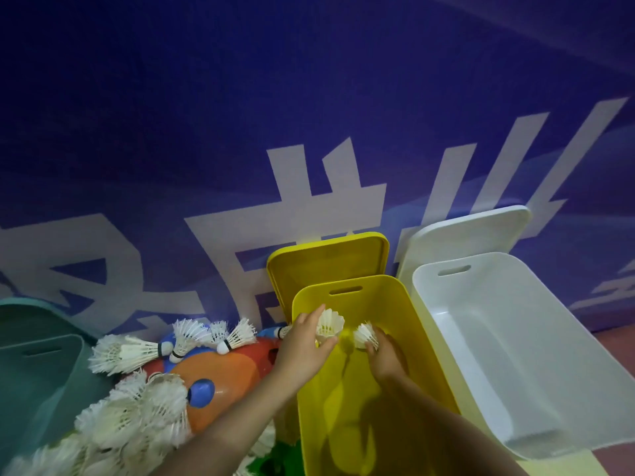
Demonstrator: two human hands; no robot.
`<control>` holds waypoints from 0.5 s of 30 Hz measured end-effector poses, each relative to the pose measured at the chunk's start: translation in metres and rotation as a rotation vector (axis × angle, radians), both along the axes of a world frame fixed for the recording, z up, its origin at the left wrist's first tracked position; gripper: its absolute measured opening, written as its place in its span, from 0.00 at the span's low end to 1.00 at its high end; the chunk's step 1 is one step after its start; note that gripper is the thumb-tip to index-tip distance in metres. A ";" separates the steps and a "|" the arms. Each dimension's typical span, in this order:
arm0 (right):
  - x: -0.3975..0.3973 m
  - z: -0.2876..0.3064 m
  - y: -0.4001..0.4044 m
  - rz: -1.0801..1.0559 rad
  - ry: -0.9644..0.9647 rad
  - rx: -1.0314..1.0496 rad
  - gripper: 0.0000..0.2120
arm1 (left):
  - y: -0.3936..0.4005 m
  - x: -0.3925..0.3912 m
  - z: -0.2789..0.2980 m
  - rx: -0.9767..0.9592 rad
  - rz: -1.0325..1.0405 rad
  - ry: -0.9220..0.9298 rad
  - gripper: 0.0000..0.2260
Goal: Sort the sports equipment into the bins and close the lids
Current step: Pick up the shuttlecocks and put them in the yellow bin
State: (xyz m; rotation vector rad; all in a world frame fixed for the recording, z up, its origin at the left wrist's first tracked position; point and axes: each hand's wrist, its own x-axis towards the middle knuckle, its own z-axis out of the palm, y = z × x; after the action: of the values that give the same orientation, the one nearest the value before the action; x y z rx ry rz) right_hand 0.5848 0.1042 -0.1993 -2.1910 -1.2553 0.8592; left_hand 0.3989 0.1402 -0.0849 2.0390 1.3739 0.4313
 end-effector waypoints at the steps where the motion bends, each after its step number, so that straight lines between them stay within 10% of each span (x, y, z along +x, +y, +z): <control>1: 0.001 -0.008 0.001 0.019 -0.056 -0.044 0.22 | 0.001 0.004 -0.002 -0.009 -0.001 0.023 0.29; 8: -0.003 -0.036 0.001 -0.028 -0.185 -0.101 0.25 | 0.013 0.040 -0.030 -0.183 0.004 0.160 0.29; 15: -0.004 -0.065 0.008 -0.230 0.207 -0.013 0.40 | 0.036 0.069 -0.071 -0.426 0.166 0.277 0.25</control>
State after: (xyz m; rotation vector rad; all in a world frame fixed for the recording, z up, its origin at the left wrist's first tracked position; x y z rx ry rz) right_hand 0.5811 0.1122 -0.2640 -2.1406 -0.8827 0.9715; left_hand 0.4681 0.1765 -0.1558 1.6823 1.6436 -0.0812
